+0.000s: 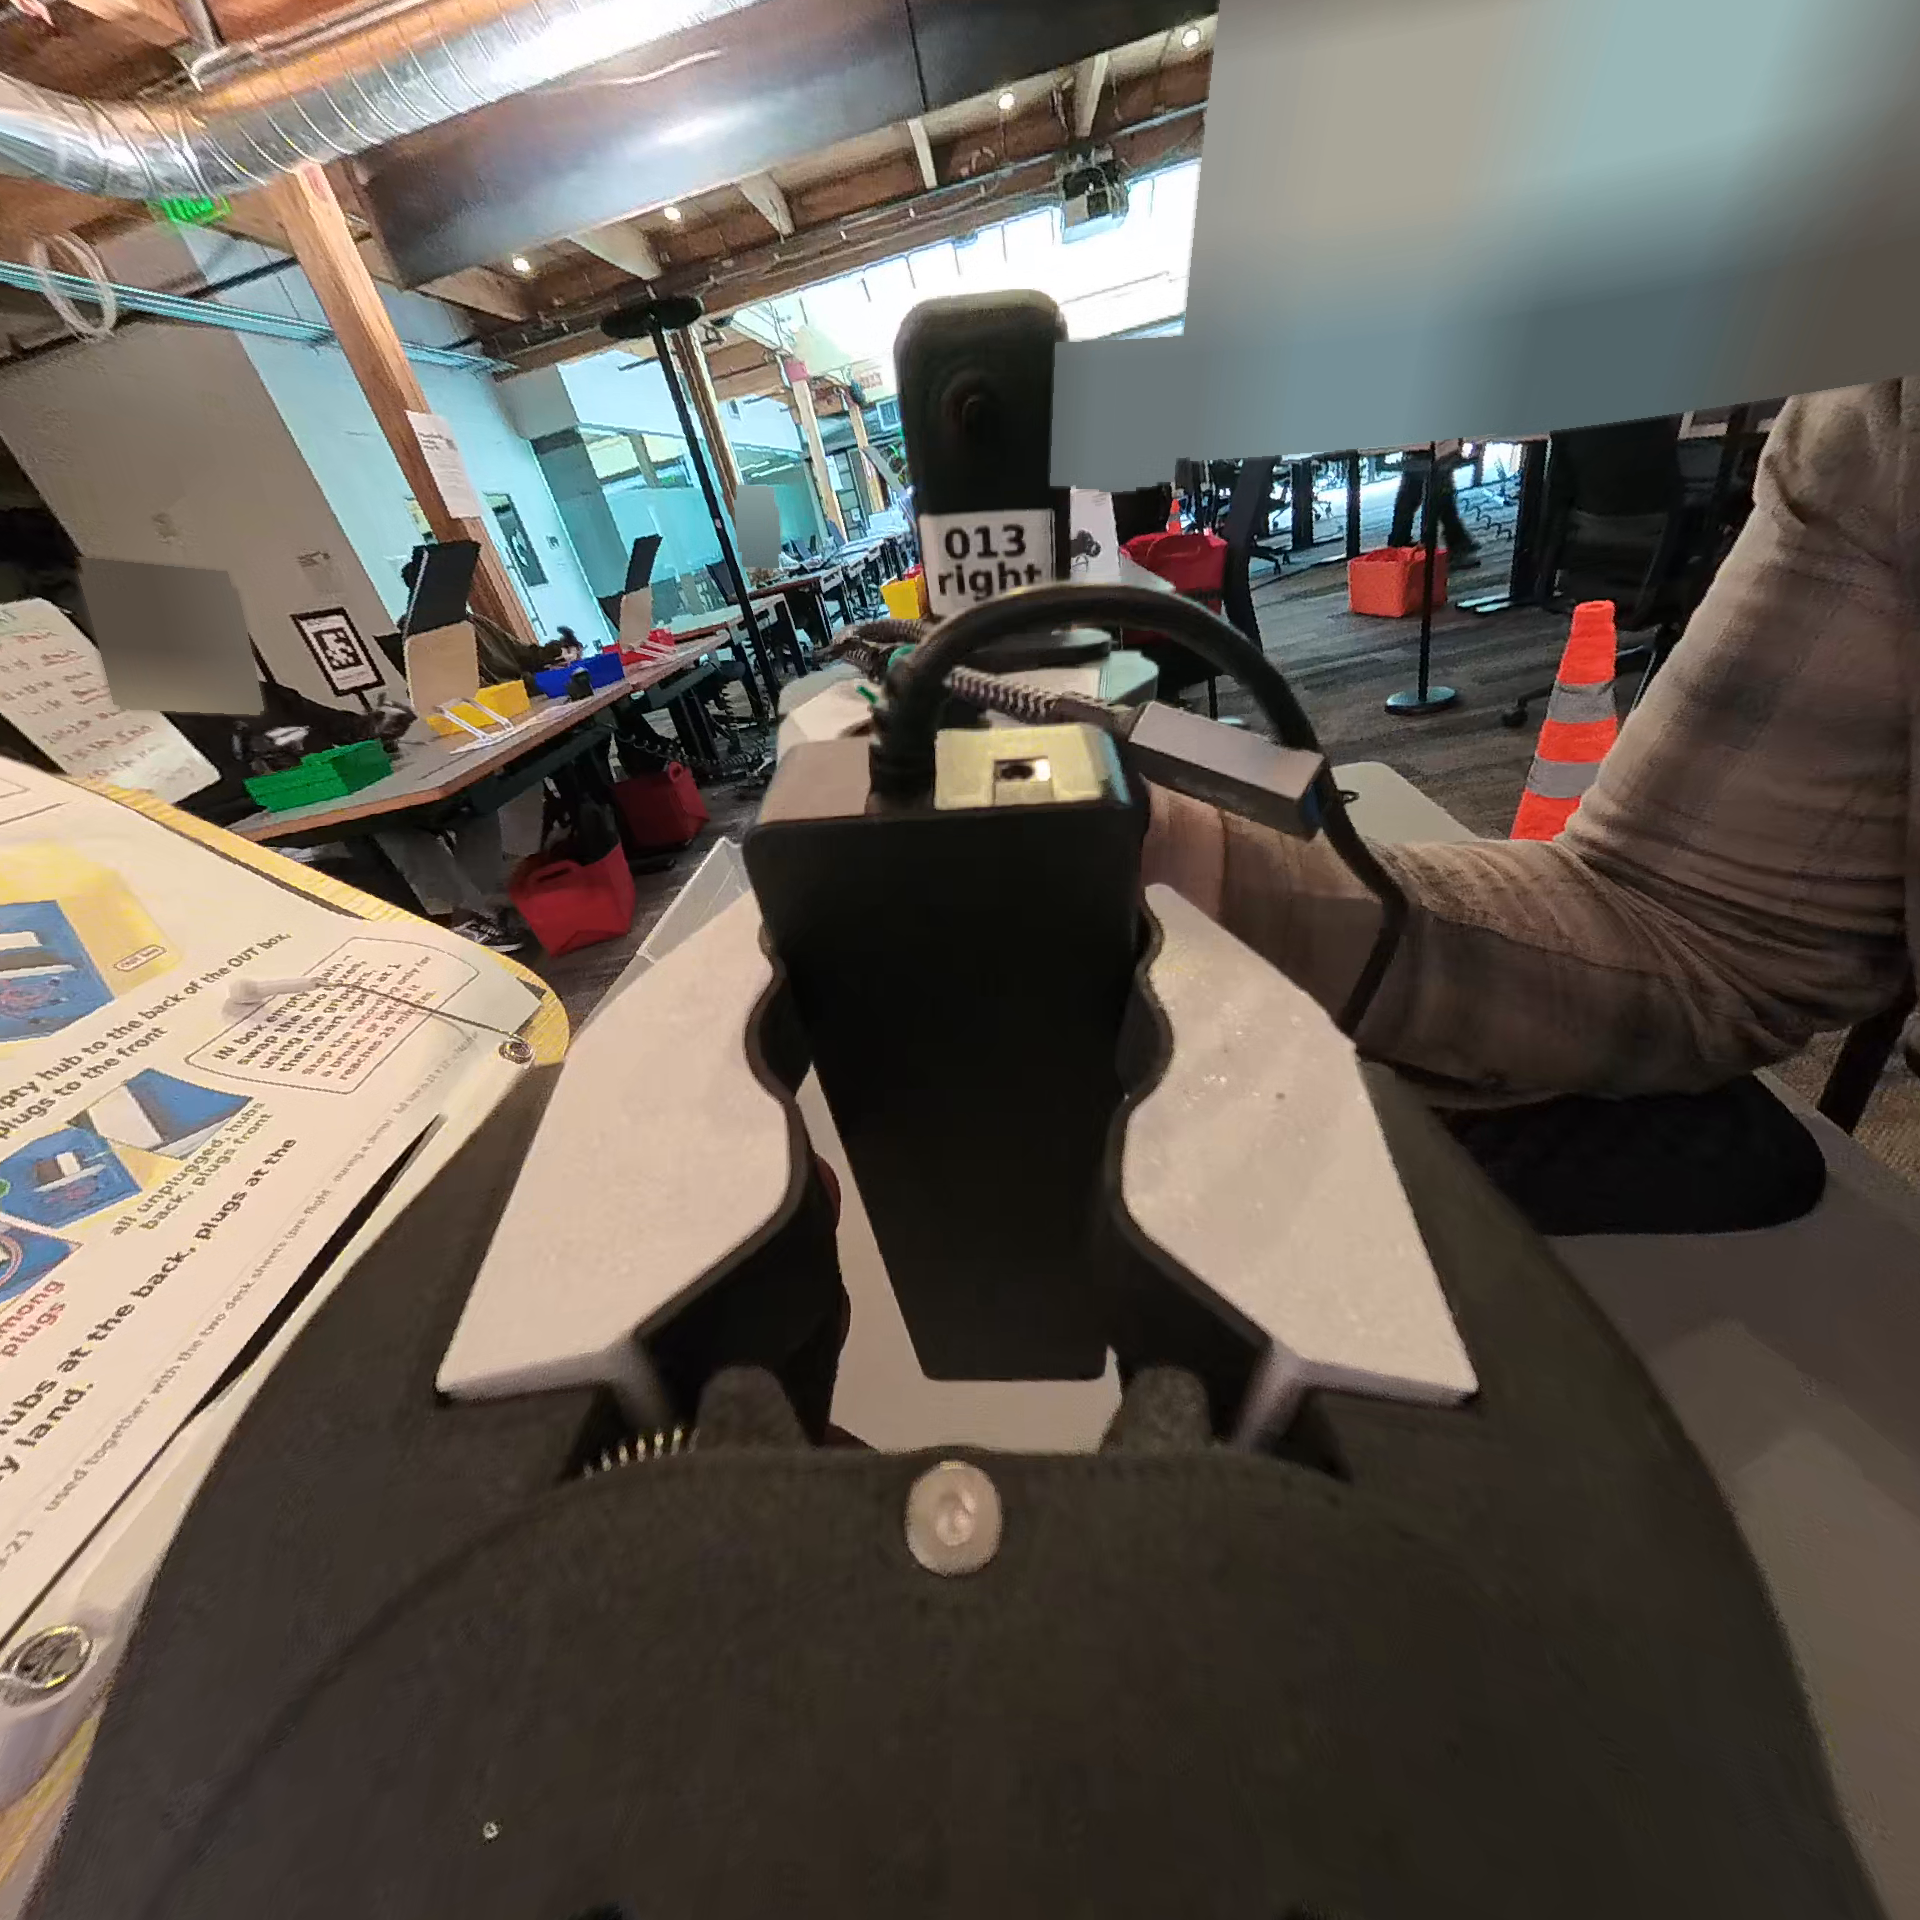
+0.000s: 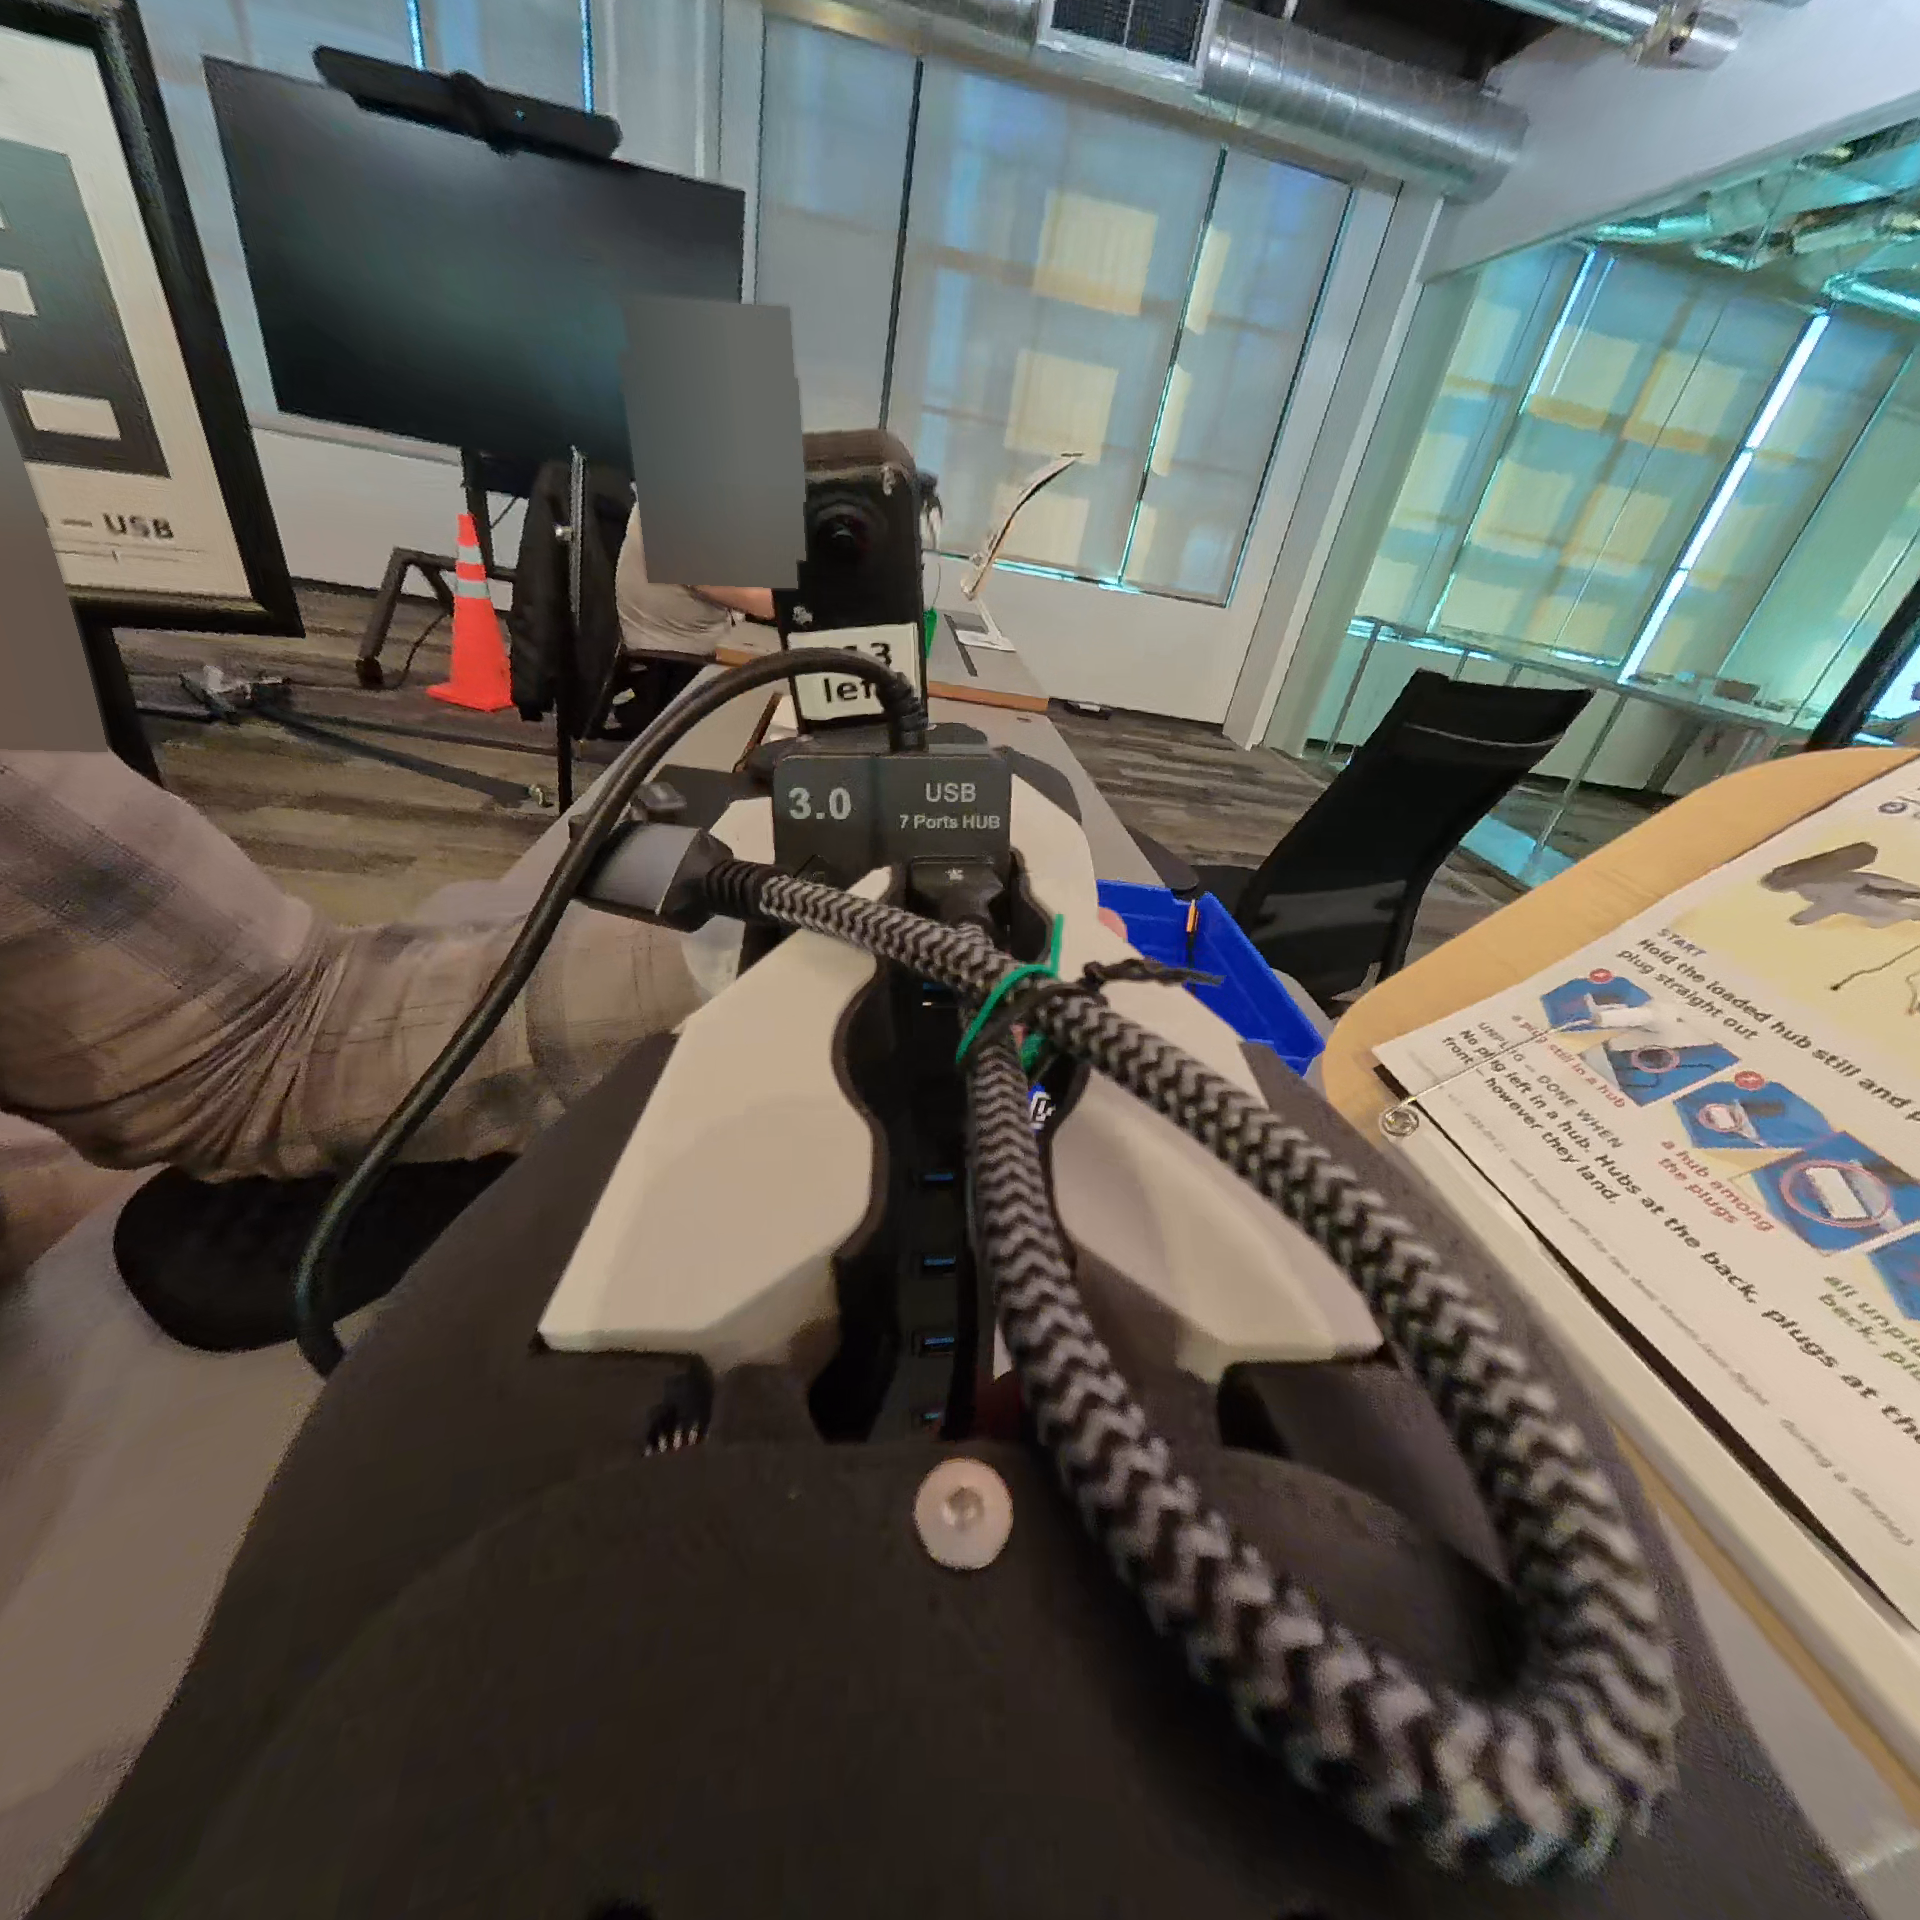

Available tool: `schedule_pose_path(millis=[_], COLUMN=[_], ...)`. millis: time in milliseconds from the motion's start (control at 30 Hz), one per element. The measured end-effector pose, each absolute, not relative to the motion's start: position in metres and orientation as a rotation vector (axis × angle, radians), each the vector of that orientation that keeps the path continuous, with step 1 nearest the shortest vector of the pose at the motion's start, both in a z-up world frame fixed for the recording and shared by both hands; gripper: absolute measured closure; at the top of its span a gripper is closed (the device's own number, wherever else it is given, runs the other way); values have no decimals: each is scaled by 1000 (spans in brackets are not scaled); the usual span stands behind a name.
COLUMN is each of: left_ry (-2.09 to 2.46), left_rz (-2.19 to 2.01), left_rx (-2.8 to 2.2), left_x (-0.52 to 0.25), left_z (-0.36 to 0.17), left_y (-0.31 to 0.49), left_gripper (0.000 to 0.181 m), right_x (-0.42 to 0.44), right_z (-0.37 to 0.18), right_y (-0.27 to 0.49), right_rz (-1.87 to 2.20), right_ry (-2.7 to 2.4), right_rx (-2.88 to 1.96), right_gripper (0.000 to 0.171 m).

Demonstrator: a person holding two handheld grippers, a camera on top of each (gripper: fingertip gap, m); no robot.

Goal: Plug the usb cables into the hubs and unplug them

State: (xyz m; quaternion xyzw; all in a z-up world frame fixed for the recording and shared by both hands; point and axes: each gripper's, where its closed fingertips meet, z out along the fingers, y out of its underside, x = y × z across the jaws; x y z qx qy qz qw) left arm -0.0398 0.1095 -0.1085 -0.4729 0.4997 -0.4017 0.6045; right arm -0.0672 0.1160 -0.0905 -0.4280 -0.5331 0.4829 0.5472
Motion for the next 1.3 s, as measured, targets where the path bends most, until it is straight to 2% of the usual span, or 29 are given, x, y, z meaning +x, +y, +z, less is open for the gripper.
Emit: schedule_pose_path(millis=[300, 367, 467, 567, 600, 833, 1000, 1167, 1300], left_ry=[1165, 1151, 1130, 1107, 1098, 1154, 1199, 1245, 1254], left_rz=[-920, -917, -939, -900, -901, -848, -798, -826, -833], left_rx=[-1063, -1053, -1033, -1050, -1064, -1128, -1163, -1186, -1207], left_x=[-34, -33, -30, -28, -30, -27, -28, -25, -27], left_z=[-106, -102, -97, -99, -99, -109, -112, -119, -123], left_y=[105, 104, 102, 110, 113, 114, 111, 107, 108], left_gripper=[121, 116, 100, 112, 113, 114, 114, 114, 114], right_x=[-62, -62, -70, -76, -77, -73, -68, -71, -72], right_z=[-91, -88, -90, -89, -89, -93, -97, -99, -100], right_y=[110, 110, 111, 110, 112, 113, 110, 105, 107], right_rz=[1174, 1202, 1228, 1309, 1319, 1213, 1134, 1051, 1030], right_ry=[-1311, -1287, -1269, -1219, -1204, -1260, -1311, -1358, -1359], right_rx=[-998, -985, -988, -963, -965, -968, -941, -903, -899], right_gripper=[157, 158, 157, 154, 158, 156, 145, 155, 156])
